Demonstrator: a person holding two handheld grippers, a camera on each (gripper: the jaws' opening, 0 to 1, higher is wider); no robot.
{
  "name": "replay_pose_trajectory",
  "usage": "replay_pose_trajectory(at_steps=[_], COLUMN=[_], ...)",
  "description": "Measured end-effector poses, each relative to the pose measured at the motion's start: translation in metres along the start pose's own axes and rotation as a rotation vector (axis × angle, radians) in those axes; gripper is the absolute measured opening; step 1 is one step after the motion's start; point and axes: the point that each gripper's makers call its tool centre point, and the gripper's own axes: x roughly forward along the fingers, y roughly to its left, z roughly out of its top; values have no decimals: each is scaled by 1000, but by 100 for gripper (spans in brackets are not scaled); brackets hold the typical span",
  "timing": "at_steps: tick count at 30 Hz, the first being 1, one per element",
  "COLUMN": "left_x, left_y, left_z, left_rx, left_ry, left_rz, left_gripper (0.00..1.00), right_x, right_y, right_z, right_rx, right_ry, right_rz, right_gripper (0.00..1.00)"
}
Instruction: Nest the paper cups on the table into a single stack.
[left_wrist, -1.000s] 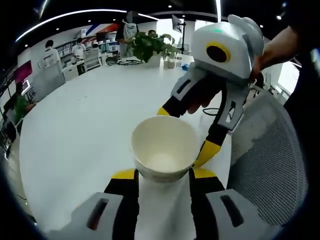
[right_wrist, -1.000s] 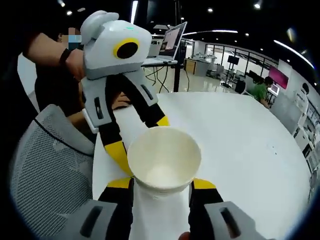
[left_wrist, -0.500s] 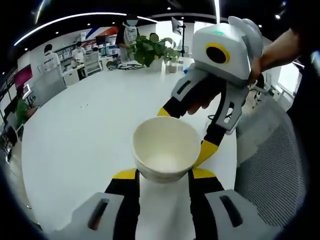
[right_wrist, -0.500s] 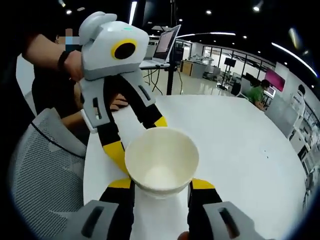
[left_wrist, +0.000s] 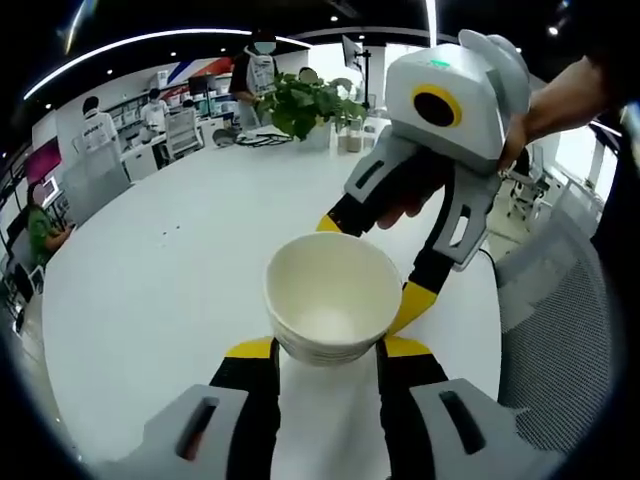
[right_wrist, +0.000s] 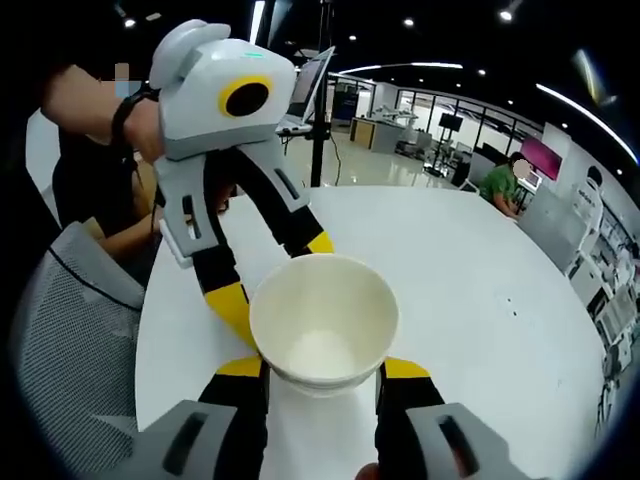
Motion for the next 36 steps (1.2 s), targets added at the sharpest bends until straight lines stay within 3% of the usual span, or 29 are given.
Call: replay_pose_trajectory(at_steps=[8, 16, 26, 29, 32, 36], left_x=[15, 19, 20, 20, 20, 13], left_y=[18, 20, 24, 26, 29, 29], left_z=[2, 2, 3, 1, -3, -9], left_rx=[-41, -90, -79, -77, -59, -56], left_ry=[-1, -3, -1, 7, 19, 36], left_rz=[0, -7, -12, -13, -7, 5], left_gripper=[35, 34, 35, 35, 42, 45], right_x=[11, 20, 26, 26, 26, 20], right_y=[-24, -30, -30, -28, -26, -23], right_z=[-5, -9, -10, -12, -13, -19], right_rx=[29, 54, 79, 111, 114, 133], right_ry=[11, 22, 11, 20, 29, 32], right_rz=[-1, 7, 16, 24, 19, 6], right_gripper=[40, 41, 41, 44, 54, 57])
